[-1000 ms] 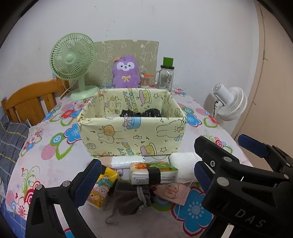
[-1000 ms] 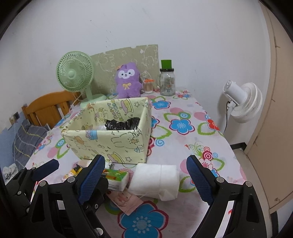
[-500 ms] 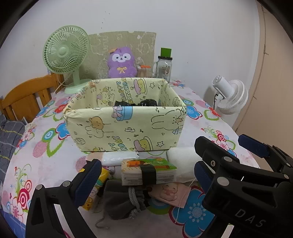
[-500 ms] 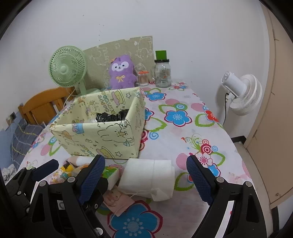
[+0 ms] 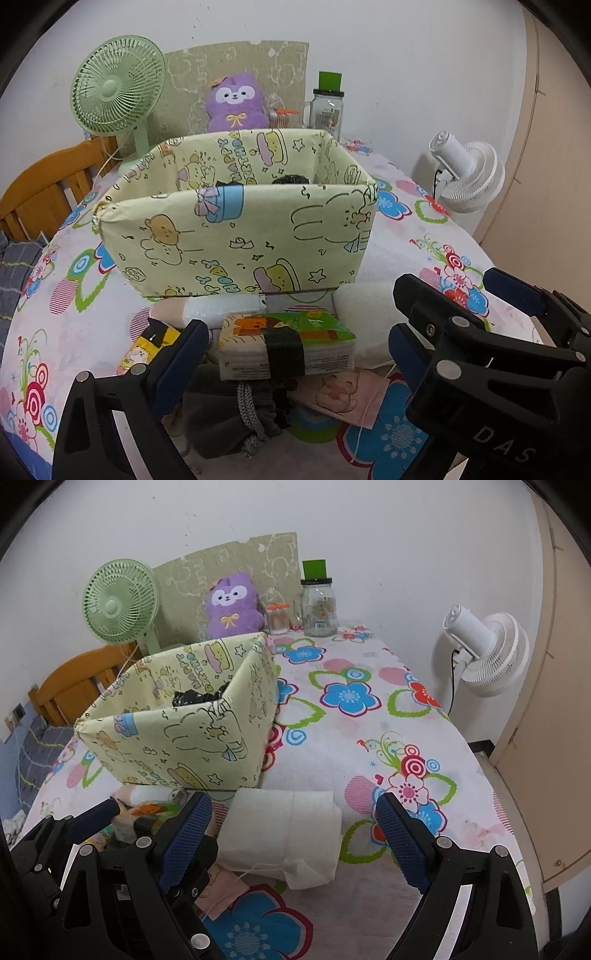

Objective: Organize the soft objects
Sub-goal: 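Grasp the white rolled towel with the right tool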

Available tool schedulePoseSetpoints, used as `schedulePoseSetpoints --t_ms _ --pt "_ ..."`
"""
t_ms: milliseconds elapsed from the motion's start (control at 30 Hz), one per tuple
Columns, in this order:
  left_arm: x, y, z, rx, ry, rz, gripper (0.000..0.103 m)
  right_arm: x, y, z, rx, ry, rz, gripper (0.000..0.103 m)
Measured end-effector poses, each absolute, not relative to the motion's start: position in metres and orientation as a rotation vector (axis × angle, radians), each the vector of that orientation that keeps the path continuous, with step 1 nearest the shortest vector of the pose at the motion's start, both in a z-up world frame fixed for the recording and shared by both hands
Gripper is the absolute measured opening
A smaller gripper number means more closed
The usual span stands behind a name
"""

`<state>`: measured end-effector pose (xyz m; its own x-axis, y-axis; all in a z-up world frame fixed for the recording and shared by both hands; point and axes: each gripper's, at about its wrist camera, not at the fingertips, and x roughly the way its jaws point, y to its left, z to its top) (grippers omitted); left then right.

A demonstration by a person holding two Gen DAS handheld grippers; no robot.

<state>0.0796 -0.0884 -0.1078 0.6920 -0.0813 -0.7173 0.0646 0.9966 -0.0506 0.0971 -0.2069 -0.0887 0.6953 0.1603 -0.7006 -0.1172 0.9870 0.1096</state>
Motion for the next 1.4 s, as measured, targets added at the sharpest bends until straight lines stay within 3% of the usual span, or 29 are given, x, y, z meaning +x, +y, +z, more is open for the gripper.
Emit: schedulePoseSetpoints --t_ms 133,533,1400 --pt "0.083 -0.088 -0.112 -0.015 0.818 -0.074 0.097 0.101 -0.207 -0.095 0.061 0.803 0.150 0.092" --pt "0.094 -0.081 -0.125 -0.037 0.859 -0.059 0.077 0.110 -0.204 -0.108 0.064 0.850 0.150 0.092" --pt "0.101 -0.076 -0.138 0.005 0.879 -0.047 0.074 0.131 -0.179 -0.130 0.012 0.947 0.111 0.091"
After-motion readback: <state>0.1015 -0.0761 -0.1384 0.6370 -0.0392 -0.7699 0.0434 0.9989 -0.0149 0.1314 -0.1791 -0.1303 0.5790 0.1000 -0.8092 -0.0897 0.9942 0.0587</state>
